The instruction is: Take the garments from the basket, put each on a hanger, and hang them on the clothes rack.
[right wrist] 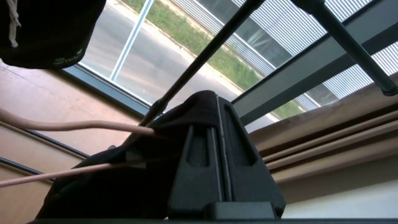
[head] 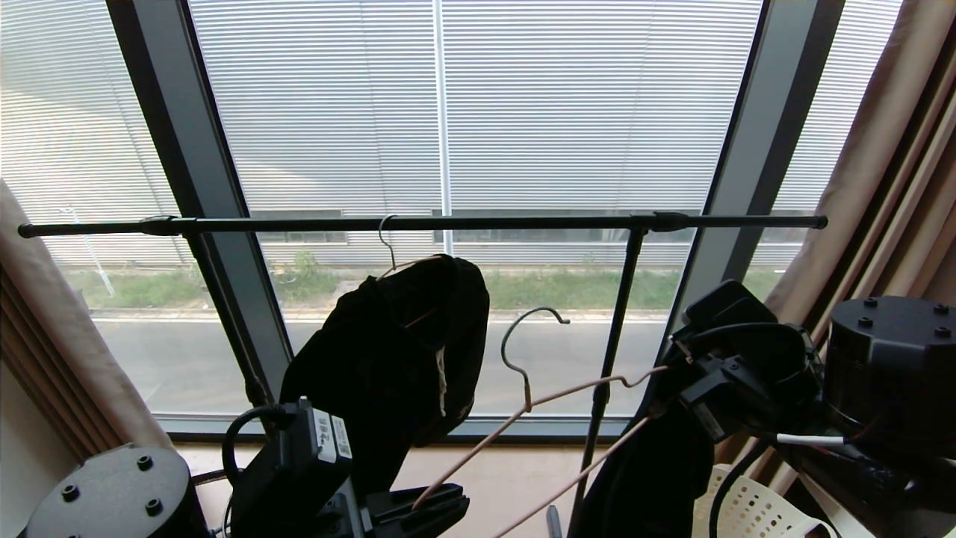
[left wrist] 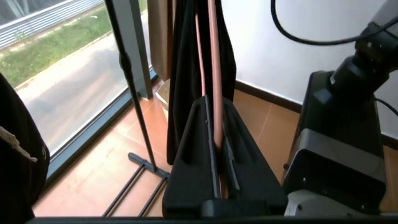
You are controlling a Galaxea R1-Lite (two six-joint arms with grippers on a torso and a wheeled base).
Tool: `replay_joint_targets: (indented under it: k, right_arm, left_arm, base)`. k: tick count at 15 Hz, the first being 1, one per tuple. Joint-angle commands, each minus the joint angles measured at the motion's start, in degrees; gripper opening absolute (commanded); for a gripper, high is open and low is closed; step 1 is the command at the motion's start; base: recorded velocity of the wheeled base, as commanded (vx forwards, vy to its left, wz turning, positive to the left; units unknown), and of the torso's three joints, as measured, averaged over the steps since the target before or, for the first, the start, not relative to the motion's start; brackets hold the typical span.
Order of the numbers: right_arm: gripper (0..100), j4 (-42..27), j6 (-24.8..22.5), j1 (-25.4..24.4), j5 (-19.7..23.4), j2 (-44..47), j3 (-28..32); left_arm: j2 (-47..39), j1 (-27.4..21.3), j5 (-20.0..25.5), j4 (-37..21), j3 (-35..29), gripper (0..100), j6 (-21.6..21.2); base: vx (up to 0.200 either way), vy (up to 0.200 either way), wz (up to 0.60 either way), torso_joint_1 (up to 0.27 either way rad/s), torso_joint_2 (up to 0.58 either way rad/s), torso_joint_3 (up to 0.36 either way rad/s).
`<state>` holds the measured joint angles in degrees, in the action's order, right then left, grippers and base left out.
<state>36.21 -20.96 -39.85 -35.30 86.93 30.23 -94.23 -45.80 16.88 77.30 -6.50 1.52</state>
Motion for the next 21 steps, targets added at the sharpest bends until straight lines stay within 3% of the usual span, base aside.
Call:
replay_joint_targets:
  k: [1, 11, 16, 21]
  right_arm:
    - [0, 0.0, 0.0, -0.8, 0.0, -0.2, -0.1]
    - [0, 4.2, 0.0, -11.9, 0.0, 0.7, 1.1]
    - [0, 6.7, 0.4, -18.6, -0.1, 3.8, 3.3]
    - [0, 6.8, 0.5, -21.7, -0.5, 3.7, 3.7]
  left_arm:
    - [-2.4, 0.6, -0.1, 0.6, 0.0, 0, 0.4]
    - [-5.3, 2.8, -0.1, 1.8, -2.0, 0, 1.7]
    - [-12.6, 3.7, -0.6, 11.8, -1.9, 0, 2.8]
    - [-15.3, 4.1, -1.9, 12.7, -1.7, 0, 2.9]
  base:
    - [0.0, 0.0, 0.0, 0.0, 0.0, 0.0]
    - [0.0, 0.0, 0.0, 0.0, 0.0, 0.0]
    - [0.0, 0.0, 0.0, 0.0, 0.0, 0.0]
    - [0.0, 0.0, 0.0, 0.0, 0.0, 0.0]
